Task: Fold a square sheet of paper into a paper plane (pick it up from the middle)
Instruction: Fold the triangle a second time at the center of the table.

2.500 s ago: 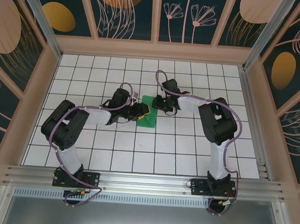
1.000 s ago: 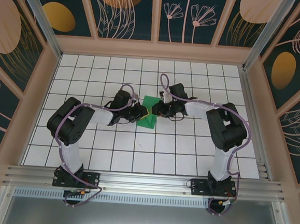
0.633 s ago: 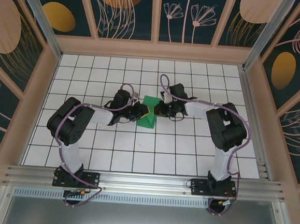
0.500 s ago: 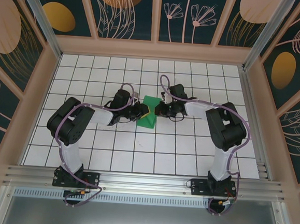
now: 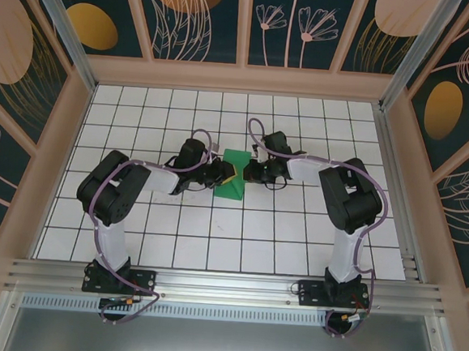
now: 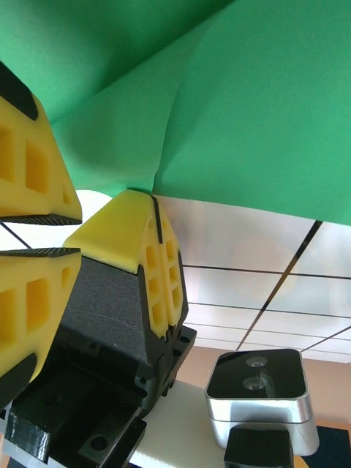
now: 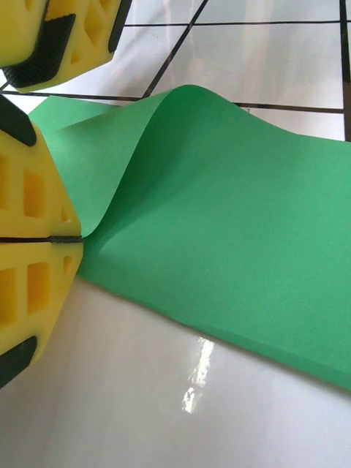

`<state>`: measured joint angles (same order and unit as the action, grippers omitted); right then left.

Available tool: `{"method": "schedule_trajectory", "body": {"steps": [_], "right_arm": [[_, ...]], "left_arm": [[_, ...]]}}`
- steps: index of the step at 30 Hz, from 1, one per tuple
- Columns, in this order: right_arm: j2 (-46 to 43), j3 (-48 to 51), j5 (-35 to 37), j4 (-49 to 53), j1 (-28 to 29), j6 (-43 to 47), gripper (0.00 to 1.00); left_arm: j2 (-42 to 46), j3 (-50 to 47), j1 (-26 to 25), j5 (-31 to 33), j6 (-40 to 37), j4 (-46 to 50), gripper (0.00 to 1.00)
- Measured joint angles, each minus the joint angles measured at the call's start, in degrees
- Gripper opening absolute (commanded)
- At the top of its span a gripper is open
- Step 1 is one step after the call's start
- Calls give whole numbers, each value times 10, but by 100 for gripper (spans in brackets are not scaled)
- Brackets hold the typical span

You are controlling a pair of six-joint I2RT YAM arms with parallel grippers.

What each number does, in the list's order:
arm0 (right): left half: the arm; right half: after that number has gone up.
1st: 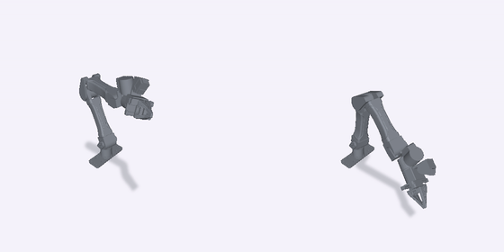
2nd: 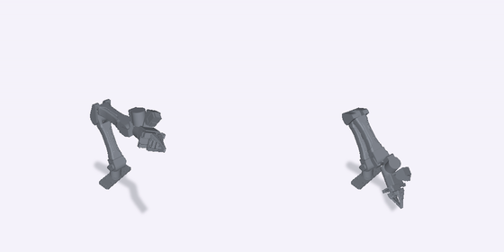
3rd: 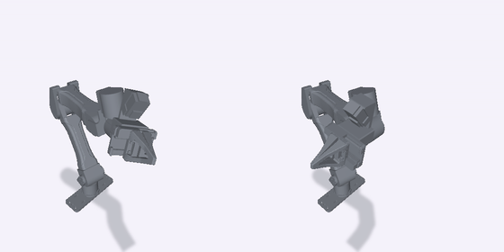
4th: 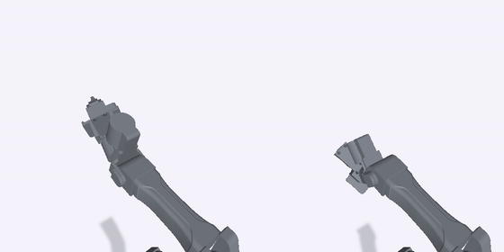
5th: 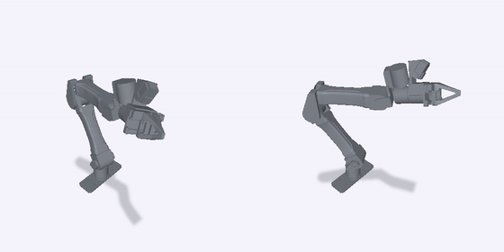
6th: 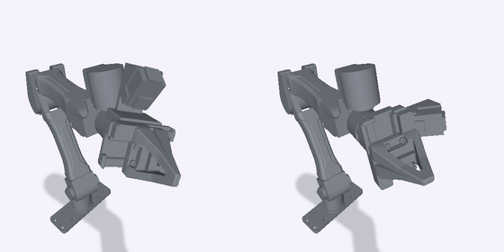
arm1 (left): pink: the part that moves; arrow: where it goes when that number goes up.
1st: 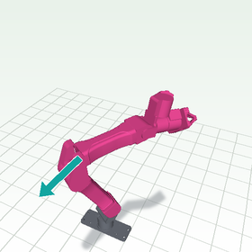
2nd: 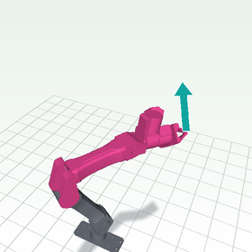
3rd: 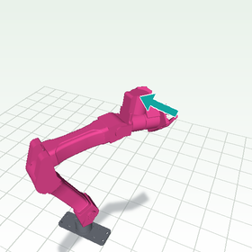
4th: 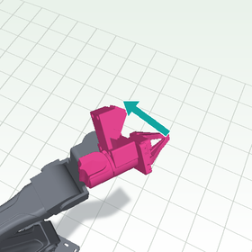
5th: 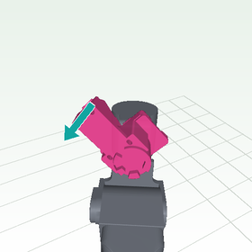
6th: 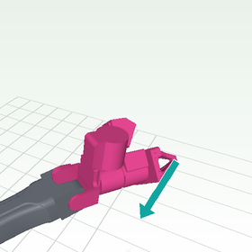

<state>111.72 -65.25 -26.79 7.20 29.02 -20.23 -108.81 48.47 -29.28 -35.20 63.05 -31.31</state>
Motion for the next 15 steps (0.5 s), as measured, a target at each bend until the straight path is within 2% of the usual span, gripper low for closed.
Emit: {"method": "schedule_trajectory", "body": {"steps": [15], "right_arm": [[16,-14,14,3,0,4,8]], "left_arm": [[-19,17,-1,-4,-15,20,20]]}}
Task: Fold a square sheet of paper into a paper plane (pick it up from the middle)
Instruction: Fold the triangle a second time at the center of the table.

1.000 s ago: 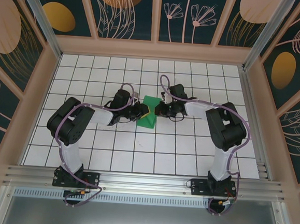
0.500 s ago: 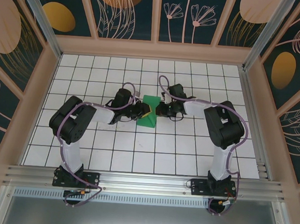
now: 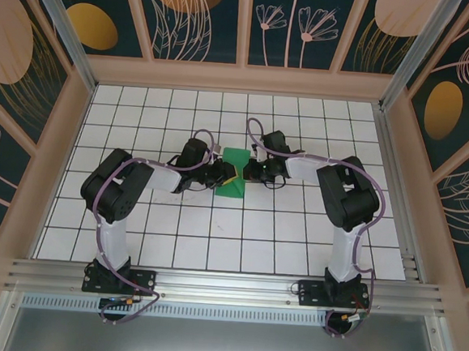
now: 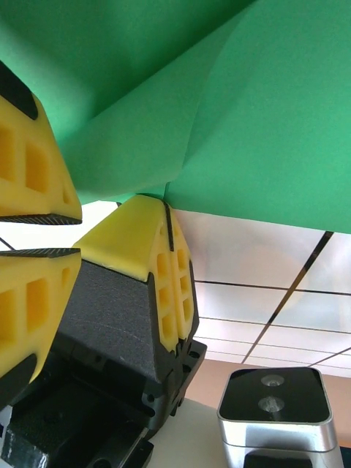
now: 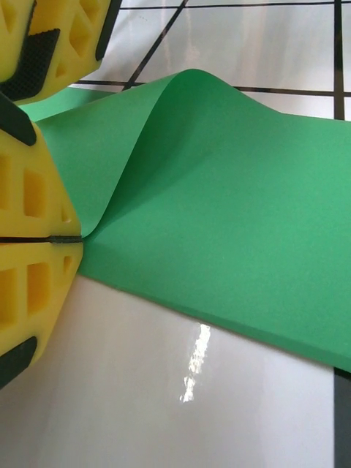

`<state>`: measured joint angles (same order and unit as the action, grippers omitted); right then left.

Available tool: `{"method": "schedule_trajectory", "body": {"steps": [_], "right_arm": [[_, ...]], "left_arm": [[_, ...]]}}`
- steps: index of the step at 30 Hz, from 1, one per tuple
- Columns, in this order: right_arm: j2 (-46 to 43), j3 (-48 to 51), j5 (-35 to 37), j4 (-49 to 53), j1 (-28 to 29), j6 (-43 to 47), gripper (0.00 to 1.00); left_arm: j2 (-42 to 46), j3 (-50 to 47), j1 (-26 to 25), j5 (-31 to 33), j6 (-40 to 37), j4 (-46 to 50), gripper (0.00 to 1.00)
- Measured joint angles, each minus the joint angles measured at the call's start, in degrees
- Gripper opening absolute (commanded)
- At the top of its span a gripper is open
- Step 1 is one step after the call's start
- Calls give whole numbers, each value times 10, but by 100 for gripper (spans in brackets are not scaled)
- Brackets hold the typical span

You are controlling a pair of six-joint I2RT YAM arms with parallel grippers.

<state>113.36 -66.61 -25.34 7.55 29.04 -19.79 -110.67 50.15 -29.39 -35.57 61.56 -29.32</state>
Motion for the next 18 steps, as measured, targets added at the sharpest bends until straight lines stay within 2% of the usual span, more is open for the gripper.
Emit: {"method": "schedule_trajectory", "body": {"steps": [18], "right_arm": [[1,-9,15,0,0,0,8]], "left_arm": [[-24,21,-3,0,0,0,19]]}}
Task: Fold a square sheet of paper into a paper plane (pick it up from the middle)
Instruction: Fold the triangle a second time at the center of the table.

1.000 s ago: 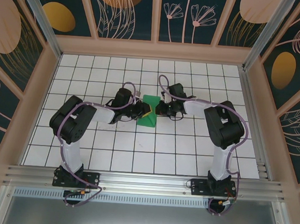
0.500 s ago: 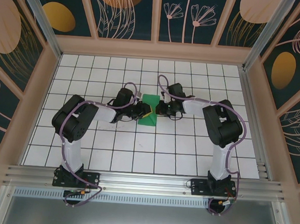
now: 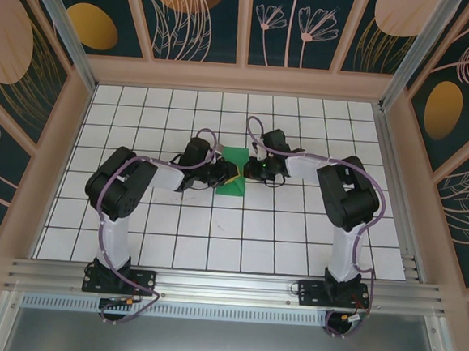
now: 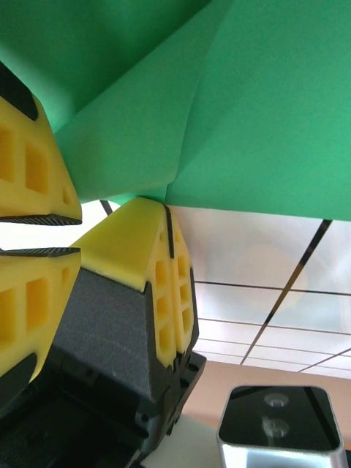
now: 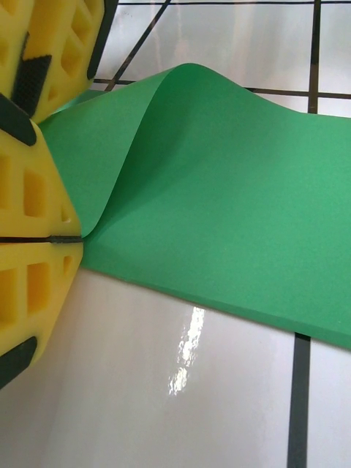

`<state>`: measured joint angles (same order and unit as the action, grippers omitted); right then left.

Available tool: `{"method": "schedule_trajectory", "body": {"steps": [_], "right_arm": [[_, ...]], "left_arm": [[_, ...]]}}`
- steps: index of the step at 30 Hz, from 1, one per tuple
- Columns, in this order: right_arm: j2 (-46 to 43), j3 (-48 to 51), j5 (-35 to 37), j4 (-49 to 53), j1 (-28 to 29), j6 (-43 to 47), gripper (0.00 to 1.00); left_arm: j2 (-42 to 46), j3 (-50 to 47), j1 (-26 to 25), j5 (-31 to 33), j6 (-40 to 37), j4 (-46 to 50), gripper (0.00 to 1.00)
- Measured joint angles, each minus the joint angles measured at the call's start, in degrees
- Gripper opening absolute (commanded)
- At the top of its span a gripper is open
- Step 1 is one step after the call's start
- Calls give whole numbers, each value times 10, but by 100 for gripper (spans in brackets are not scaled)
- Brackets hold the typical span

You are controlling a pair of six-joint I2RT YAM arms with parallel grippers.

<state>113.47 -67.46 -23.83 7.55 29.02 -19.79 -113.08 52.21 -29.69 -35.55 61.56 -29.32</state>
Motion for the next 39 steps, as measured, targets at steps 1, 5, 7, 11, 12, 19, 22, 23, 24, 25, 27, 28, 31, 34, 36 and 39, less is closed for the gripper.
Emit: {"method": "schedule_trajectory", "body": {"steps": [1,5,7,11,12,19,22,23,24,25,27,28,31,34,36,39], "right_arm": [[0,0,0,0,0,0,8],[0,0,0,0,0,0,8],[0,0,0,0,0,0,8],[0,-1,0,0,0,0,9],[0,-1,0,0,0,0,10],[1,-9,0,-1,0,0,15],[1,-9,0,-1,0,0,17],[1,-9,0,-1,0,0,19],[1,-9,0,-1,0,-1,20],[1,-9,0,-1,0,-3,22],[1,-9,0,-2,0,-4,27],[1,-9,0,-3,-1,-7,29],[-2,-2,-2,-17,-3,-14,33],[-17,19,-8,-31,-8,-20,34],[-25,32,-17,-40,-10,-25,34],[-27,47,-29,-55,-11,-32,32]], "left_arm": [[-2,0,0,0,0,0,19],[-11,0,0,0,0,0,19],[-13,0,0,0,0,0,19],[-14,0,0,0,0,0,19],[-14,0,0,0,0,0,19],[-17,0,0,2,0,1,19],[-17,0,0,4,0,2,18],[-17,0,0,5,0,2,18],[-17,0,0,7,0,3,18],[-17,0,0,9,0,3,18],[-17,0,0,13,0,4,18],[-17,0,0,14,1,4,18],[-17,0,0,17,3,4,18],[-17,0,0,21,7,4,18],[-17,0,0,24,10,3,18],[-17,-1,0,29,16,-1,18]]}}
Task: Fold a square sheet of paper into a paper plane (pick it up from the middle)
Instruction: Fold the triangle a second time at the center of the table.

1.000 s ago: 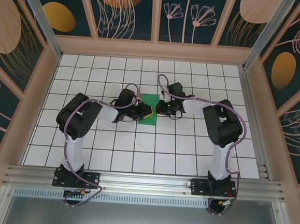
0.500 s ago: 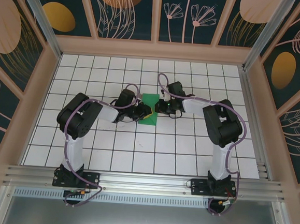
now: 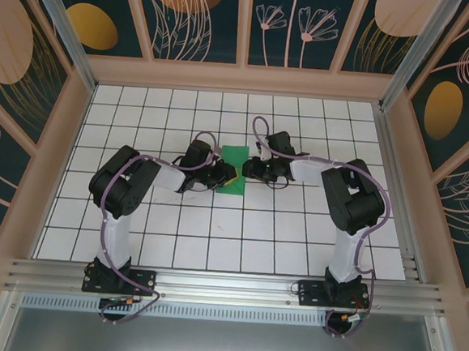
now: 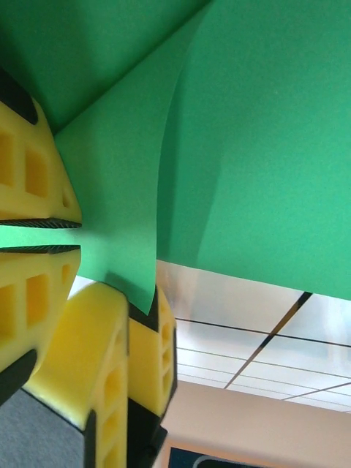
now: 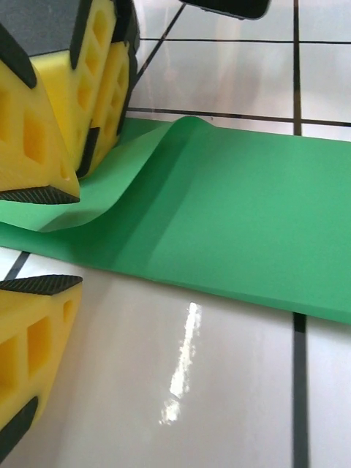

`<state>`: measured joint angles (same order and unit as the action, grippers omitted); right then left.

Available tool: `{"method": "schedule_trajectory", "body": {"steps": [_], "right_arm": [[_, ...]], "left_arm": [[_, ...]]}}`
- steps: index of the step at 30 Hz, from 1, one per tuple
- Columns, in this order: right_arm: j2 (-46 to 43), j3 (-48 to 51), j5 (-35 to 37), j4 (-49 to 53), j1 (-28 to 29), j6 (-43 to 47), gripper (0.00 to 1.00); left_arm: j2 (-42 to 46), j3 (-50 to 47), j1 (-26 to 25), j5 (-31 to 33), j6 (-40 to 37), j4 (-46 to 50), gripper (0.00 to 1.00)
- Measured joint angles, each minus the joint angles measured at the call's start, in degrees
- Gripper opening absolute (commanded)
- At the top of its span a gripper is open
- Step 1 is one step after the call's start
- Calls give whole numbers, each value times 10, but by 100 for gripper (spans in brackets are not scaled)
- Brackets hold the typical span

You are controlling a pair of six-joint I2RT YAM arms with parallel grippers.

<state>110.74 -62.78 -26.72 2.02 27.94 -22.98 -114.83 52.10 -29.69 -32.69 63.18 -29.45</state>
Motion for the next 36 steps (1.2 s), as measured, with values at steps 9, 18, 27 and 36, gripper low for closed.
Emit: {"method": "schedule_trajectory", "body": {"steps": [9,18,27,36], "right_arm": [[0,14,-23,-17,0,-8,18],[1,2,-16,-18,0,0,9],[14,-9,-3,-18,0,8,9],[27,-12,-1,-17,0,17,9]], "left_arm": [[0,-4,0,4,9,-8,18],[0,-4,0,4,12,-10,18],[0,-4,0,3,15,-15,20],[0,-4,0,3,15,-16,20]]}}
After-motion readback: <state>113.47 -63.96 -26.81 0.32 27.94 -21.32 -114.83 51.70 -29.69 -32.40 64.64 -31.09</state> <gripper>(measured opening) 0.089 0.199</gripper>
